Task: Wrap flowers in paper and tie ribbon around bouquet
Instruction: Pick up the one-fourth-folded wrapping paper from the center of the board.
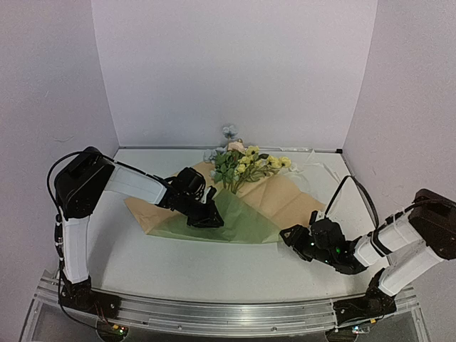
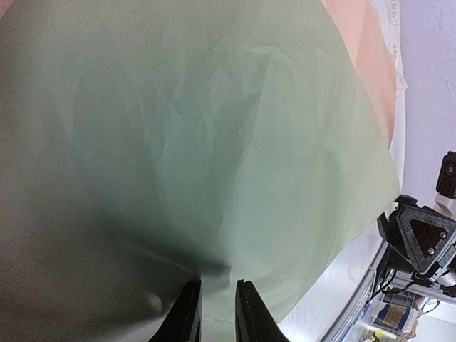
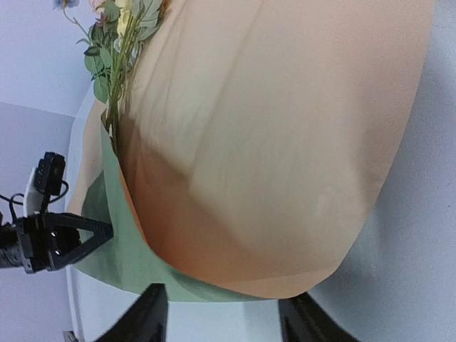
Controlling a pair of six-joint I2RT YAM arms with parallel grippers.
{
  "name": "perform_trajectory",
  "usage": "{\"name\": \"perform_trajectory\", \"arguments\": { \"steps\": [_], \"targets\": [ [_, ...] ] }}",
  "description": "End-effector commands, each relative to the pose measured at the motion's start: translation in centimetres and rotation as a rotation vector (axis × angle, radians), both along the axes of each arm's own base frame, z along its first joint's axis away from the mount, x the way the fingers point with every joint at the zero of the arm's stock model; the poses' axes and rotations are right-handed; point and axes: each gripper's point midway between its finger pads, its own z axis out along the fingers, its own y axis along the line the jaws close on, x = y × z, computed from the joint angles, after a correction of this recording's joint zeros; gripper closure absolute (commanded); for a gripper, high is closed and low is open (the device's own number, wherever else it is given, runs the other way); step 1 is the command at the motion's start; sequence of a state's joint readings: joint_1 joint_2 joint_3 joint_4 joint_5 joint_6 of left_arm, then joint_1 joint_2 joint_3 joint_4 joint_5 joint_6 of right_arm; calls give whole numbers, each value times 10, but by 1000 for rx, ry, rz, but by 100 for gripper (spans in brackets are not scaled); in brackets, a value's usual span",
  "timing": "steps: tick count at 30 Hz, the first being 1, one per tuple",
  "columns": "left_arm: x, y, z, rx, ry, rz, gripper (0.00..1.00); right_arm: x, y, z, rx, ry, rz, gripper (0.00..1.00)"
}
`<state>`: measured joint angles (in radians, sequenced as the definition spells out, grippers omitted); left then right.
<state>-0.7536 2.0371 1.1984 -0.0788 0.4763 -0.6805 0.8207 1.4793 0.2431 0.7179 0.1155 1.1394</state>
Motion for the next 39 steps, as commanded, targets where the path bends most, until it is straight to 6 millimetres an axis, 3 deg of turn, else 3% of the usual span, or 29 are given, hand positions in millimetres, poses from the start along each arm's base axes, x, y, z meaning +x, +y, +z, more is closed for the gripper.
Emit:
{"name": "perform_trajectory", "arguments": {
  "steps": [1, 5, 10, 16, 24, 29, 36, 39],
  "targets": [
    [7, -8, 7, -12, -19, -7, 82, -7, -13, -9, 15, 30, -58, 34],
    [8, -9, 7, -15, -18, -9, 82, -5, -17, -14, 10, 22, -76, 24],
    [9, -10, 9, -19, -21, -10, 82, 7, -10, -16, 15, 8, -68, 27],
    [9, -11, 7, -20, -14, -9, 82, 15, -7, -18, 15, -33, -53, 44],
    [10, -11, 7, -17, -12, -7, 82, 15, -11, -6, 20, -86, -54, 55],
    [11, -12, 7, -19, -11, -9, 82, 18, -4, 2, 38, -102, -34, 77],
    [11, -12, 8, -19, -13, -9, 82, 22, 4, 20, 32, -129, -4, 98],
    [10, -14, 14, -40, -15, -16, 82, 23, 3, 32, -25, -144, 3, 99]
  ]
}}
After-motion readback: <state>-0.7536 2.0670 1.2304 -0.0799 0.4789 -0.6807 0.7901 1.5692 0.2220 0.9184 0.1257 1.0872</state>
